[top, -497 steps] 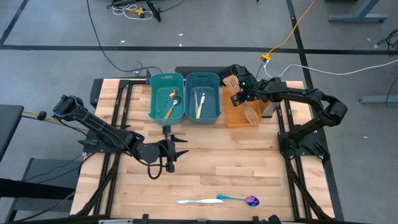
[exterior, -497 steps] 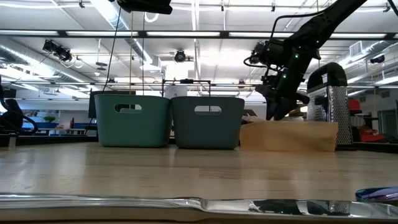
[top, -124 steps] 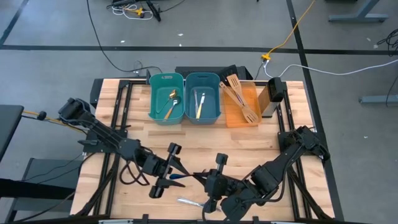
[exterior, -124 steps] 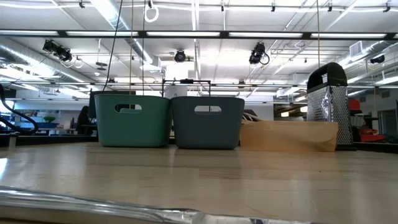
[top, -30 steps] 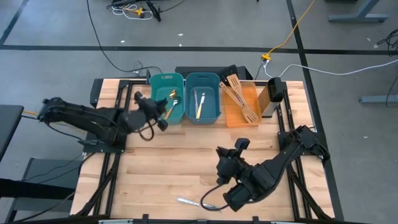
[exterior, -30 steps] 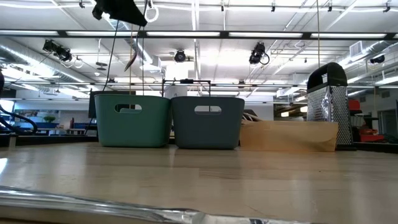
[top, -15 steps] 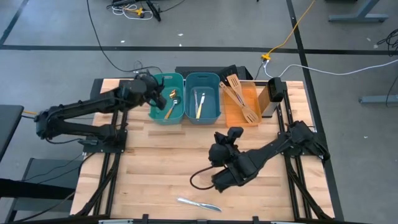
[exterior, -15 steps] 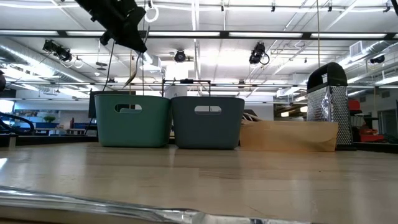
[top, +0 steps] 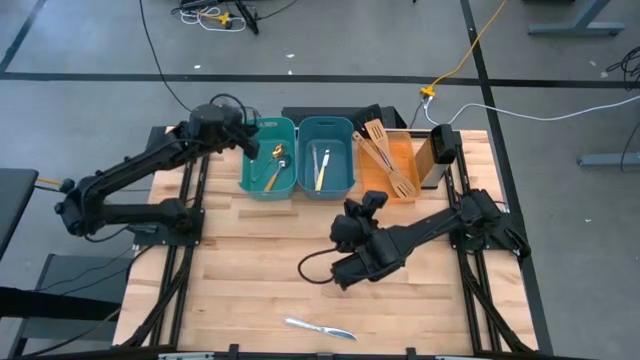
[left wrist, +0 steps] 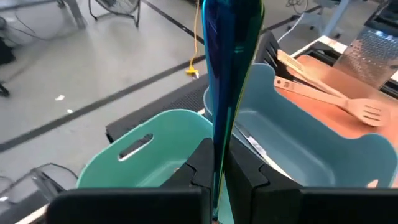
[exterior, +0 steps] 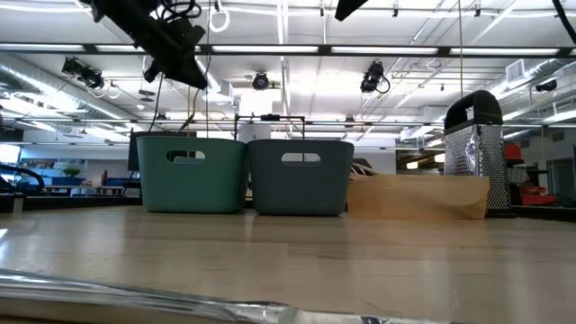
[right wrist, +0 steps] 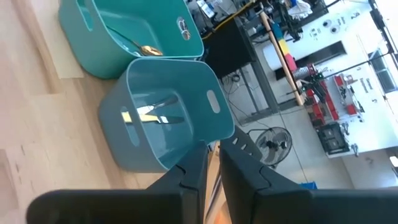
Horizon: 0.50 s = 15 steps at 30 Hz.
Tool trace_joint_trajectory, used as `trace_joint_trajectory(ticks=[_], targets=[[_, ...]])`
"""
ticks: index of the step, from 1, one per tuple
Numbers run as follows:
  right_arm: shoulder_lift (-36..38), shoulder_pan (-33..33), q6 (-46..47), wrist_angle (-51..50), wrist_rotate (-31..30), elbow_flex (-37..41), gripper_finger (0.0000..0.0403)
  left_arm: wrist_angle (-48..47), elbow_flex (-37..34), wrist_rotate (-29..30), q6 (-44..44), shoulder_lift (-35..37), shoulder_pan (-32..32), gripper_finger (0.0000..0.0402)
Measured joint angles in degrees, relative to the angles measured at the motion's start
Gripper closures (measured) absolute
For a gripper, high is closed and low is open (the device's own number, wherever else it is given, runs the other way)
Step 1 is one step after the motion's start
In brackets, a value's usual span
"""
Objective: Pick & Place Kitchen Items
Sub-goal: Put the blue spoon into the green bin
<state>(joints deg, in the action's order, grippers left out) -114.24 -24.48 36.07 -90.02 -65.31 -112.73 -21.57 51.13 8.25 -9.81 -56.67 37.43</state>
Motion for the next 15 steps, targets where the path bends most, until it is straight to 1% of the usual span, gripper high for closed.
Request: trace_joint_trajectory(ticks=[2,6,10,15], targets=[[0.0,0.25,-0.1,0.0,0.11,0.0,0.035,0.01,0.02,-2.06,-0.04,-1.21,1.45,0.038],[0.0,0.48,0.13,0.0,0.29,0.0,0.035,0.0,0.02,-3.23,-0.06,-4.73,3.98,0.038],[0.0,0.45,0.14,0.0,0.32,0.0,0.035,0.31,0.02,-7.17,-1.86,-10.15,5.88,0.038],[0.0,0.45,0.18,0.0,0.34,0.0,0.035,0.83,0.02,-8.02,-3.11,-17.38,7.32,0.038]])
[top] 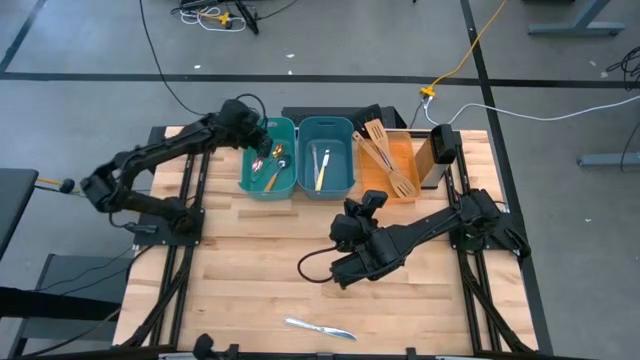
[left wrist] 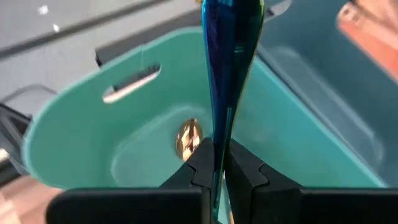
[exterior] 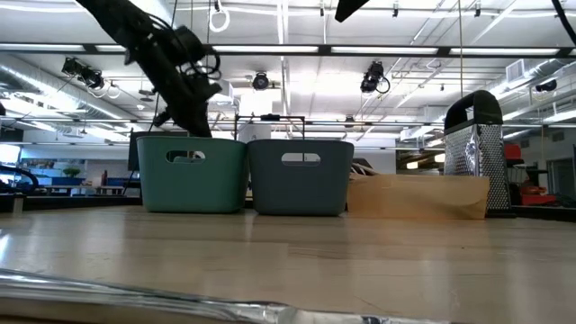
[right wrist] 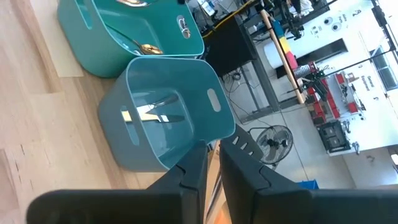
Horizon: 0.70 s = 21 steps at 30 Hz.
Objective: Pick & Place Kitchen Items
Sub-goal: Put the blue spoon into the green bin
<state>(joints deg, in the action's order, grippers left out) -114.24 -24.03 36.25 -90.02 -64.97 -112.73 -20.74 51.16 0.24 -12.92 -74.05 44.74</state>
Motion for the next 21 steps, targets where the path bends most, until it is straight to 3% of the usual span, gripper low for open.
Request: trace_joint_trajectory(ticks=[10,21], targets=[[0.0,0.0,0.03,0.0,0.07,0.0,0.035,2.44,0.0,-3.14,-1.49,-9.39,0.53,0.037],[0.0,0.0,0.11,0.0,0.07,0.0,0.035,2.55,0.0,-3.15,-1.43,-10.17,0.53,0.0368]])
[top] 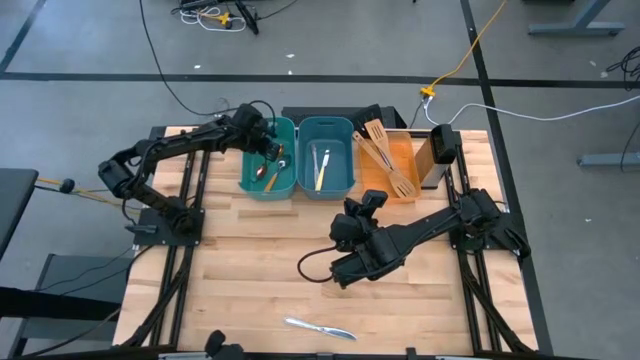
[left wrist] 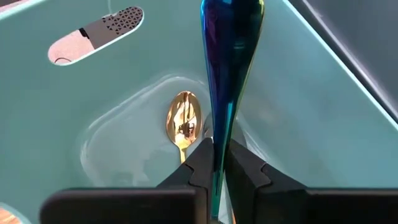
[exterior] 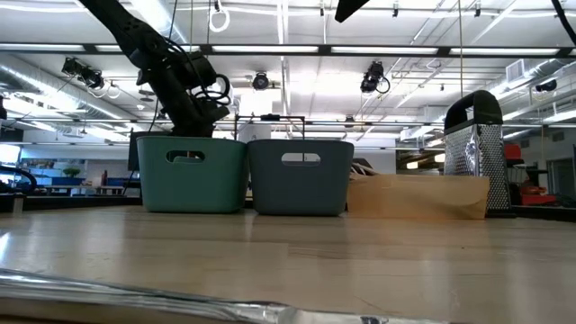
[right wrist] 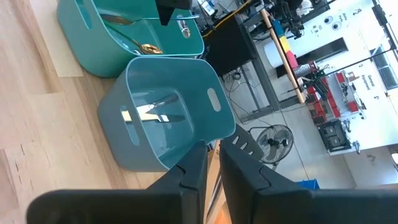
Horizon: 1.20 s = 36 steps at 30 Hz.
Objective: Pick & Place Kitchen Items
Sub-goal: Put the blue spoon into the green bin, then put the silver table knife into the blue bin
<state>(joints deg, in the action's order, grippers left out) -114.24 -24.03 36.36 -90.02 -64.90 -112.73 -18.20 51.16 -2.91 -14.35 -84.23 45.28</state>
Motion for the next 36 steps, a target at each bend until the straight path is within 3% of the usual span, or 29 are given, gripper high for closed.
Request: trace_joint_trajectory(ticks=[19,31,36], targets=[[0.0,0.0,0.31,0.01,0.08,0.0,0.035,-0.13,0.0,-0.41,1.46,0.0,-0.24,0.0345],[0.0,-0.02,0.7,0.01,2.19,0.0,0.035,-0.59,0.0,-7.54,6.12,0.6,-1.11,0.0344],[0.0,0.0,0.75,0.02,2.95,0.0,0.035,-0.7,-0.01,-8.13,8.98,3.39,-4.51,0.0344]])
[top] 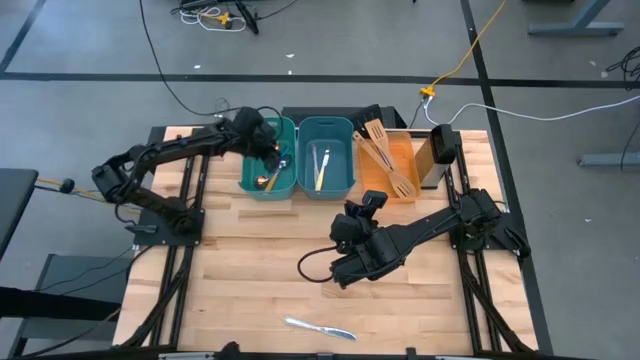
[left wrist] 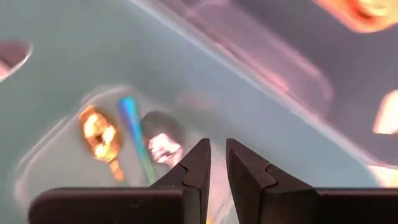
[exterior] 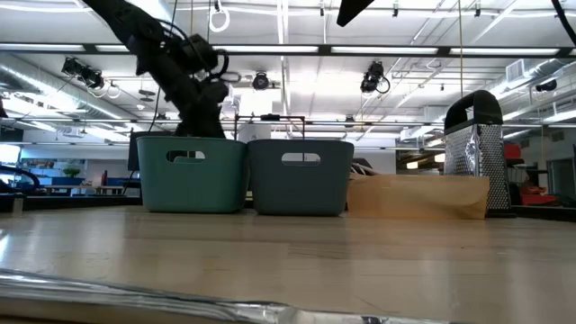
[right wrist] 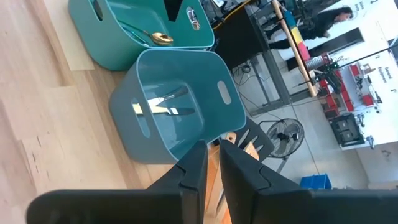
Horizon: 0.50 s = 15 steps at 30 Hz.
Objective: Pick & Place Kitchen Items
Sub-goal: Put the silver table knife into the blue bin
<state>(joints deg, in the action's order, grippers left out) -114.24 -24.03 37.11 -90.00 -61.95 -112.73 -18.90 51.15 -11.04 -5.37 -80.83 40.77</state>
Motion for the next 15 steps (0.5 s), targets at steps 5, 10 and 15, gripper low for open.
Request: trace_joint_trajectory(ticks=[5,10,15], targets=[[0.0,0.0,1.06,-0.01,-0.01,0.0,0.035,0.3,0.01,-0.3,1.42,4.98,-5.89,0.0344],[0.0,0.0,1.46,0.0,0.0,0.0,0.035,0.43,0.01,-0.87,2.22,9.25,-13.33,0.0344],[0.0,0.0,1.46,0.02,0.03,0.0,0.035,0.13,0.01,-0.23,3.45,12.02,-19.83,0.0344]])
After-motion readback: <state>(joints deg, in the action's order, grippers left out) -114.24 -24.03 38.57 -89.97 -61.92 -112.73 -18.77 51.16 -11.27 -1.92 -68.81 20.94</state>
